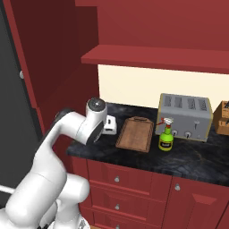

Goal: Grab the spray bottle from the cabinet, then place it next to the cutting board for sanitizing. Then grab the dish brush from the countertop next to the sink and place it next to the cutting board.

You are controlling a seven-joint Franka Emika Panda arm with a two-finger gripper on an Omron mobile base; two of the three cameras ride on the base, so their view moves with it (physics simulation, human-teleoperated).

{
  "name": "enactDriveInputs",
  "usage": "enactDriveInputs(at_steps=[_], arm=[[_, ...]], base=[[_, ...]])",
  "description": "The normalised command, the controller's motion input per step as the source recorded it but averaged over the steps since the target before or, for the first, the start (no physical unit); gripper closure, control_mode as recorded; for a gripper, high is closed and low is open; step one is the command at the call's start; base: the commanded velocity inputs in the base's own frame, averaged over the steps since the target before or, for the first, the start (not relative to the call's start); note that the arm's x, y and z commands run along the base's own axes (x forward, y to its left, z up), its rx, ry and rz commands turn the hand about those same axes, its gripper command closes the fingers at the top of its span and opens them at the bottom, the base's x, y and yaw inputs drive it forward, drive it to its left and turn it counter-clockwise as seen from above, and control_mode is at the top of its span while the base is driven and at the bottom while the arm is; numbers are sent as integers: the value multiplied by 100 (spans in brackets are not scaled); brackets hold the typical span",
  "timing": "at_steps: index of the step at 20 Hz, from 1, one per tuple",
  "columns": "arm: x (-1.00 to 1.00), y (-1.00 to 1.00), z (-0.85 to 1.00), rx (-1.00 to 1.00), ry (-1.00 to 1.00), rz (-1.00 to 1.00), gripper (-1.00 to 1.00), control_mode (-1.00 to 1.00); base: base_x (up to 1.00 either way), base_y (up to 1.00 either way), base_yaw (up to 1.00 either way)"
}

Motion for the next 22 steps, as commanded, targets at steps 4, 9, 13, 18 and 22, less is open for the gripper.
enactDriveInputs(at_steps=[4, 9, 13, 18, 22], arm=[[48, 0, -28, 0, 8, 1, 100, -100], [43, 0, -33, 0, 6, 0, 100, -100], [38, 0, -42, 0, 2, 1, 100, -100], [26, -1, -38, 0, 2, 1, 100, -100], [6, -4, -29, 0, 0, 1, 100, -100]], base=[[0, 0, 0], [0, 0, 0], [0, 0, 0], [0, 0, 0], [0, 0, 0]])
